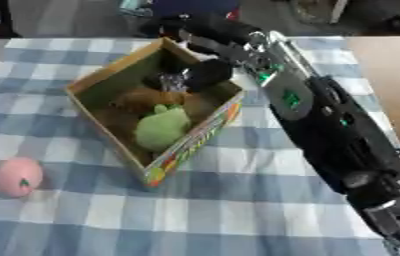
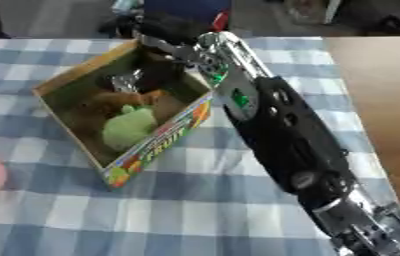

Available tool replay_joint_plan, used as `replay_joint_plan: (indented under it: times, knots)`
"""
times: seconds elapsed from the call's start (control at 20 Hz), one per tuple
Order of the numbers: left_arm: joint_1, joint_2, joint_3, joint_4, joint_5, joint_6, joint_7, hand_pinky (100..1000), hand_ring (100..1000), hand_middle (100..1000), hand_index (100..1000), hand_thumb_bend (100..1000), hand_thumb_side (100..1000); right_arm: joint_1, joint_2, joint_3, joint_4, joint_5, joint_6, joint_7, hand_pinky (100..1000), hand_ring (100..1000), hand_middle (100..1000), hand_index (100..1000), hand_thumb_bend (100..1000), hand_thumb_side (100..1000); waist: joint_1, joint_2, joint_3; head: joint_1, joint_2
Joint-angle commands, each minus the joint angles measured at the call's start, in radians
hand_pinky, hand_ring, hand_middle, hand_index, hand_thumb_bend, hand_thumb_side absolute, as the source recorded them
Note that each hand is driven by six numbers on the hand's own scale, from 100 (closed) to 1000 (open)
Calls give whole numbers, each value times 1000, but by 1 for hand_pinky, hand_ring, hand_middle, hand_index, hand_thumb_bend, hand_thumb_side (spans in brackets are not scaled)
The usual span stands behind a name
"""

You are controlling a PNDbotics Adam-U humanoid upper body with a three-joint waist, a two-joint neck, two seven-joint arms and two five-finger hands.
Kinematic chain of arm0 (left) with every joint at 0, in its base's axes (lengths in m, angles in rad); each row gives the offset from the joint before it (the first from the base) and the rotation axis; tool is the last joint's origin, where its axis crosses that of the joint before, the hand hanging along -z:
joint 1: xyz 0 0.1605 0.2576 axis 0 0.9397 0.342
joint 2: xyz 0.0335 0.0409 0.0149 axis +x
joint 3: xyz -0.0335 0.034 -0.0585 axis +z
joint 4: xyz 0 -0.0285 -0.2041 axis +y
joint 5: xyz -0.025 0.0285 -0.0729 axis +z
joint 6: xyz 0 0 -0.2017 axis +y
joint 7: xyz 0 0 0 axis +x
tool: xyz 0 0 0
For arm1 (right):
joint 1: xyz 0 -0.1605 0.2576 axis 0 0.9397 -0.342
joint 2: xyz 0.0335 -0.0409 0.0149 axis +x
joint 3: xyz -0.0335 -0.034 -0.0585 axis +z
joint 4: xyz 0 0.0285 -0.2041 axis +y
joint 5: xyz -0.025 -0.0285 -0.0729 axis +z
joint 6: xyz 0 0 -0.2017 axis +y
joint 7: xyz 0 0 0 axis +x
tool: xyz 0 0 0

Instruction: Pick up objects on the table and place them in the box.

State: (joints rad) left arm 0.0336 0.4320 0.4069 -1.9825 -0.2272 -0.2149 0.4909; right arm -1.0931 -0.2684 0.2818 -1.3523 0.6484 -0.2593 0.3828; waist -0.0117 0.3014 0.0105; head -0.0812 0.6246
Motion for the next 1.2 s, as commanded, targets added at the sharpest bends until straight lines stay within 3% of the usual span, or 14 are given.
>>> replay_joint_plan:
  times: [0.05,0.25,0.4,0.55,0.75,0.95,1.2]
  knots:
    - [5,45,18,-18,-29,-3,19,343,708,664,872,721,929,6,-72,-46,-152,-130,60,-86,707,822,787,1000,100,898,6,-21,-4,14,12]
    - [15,73,23,-18,-117,40,41,343,712,666,874,802,877,49,-123,-60,-259,-262,106,-185,689,797,748,1000,100,857,6,-20,-9,27,23]
    - [55,126,16,-18,-199,52,26,360,729,676,877,781,869,106,-166,-88,-349,-390,124,-265,687,791,739,987,100,847,8,-20,-17,43,23]
    - [86,184,4,-18,-266,37,13,387,751,697,890,737,863,148,-201,-106,-407,-465,141,-296,690,788,730,967,100,837,8,-21,-21,51,23]
    - [125,277,-16,-18,-329,14,-31,411,772,716,895,655,824,193,-231,-133,-458,-529,150,-338,692,784,725,955,100,826,6,-25,-25,58,25]
    - [154,378,-39,-18,-373,5,-79,430,786,726,887,638,795,234,-253,-154,-481,-558,164,-360,692,782,721,950,100,833,4,-30,-28,64,27]
    - [153,502,-79,-10,-469,-15,-182,470,810,759,912,721,916,268,-263,-174,-488,-563,183,-367,693,781,717,944,100,835,4,-37,-31,68,26]
